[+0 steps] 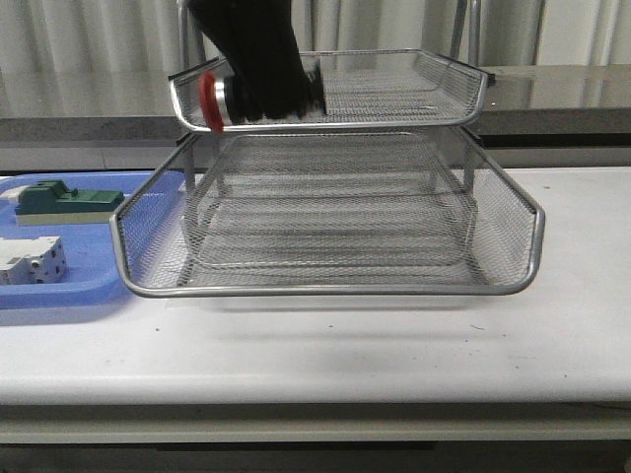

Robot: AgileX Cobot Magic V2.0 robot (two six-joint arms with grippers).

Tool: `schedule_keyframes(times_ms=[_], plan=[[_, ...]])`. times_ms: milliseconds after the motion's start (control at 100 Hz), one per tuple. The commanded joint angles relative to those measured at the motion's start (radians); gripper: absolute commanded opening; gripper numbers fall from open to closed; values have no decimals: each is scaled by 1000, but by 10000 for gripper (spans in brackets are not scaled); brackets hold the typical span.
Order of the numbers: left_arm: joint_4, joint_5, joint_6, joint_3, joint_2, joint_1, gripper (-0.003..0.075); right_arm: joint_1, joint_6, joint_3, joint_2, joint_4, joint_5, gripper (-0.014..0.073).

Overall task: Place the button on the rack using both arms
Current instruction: 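Lift the button and carry it over the pulled-out mesh tray, then lower the button into the mesh tray and open the left gripper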

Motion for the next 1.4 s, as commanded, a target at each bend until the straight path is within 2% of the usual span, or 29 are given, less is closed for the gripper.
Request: schedule_keyframes(times_ms=[0,330,400,470,640,730,980,1120,1390], plan=[[-14,-53,-11,-25,-13,-21,-20,-3,0,-33,5,-10,-59,-71],[-63,-77,-11,-30,65,-27,-16,-3,0,-33,5,-10,-59,-71],[-73,-77,-11,-30,67,-27,17,-3,0,-33,5,-10,-59,-71],[-82,-77,-11,-30,67,-27,96,-3,0,-33,5,-10,-59,-71],[-82,-77,-11,-30,67,-27,395,-3,0,-33,5,-10,-59,-71],[-82,-79,-11,-30,67,-27,480,-3,0,-33,5,-10,-59,-71],[-82,-79,-11,-30,67,-27,486,-3,0,-33,5,-10,-59,-71],[-82,-17,-13,-49,57,-27,483,-3,0,-33,5,-10,-59,-71],[-4,7,-108,-57,-64,1,481,-3,0,-33,5,-10,-59,-71]])
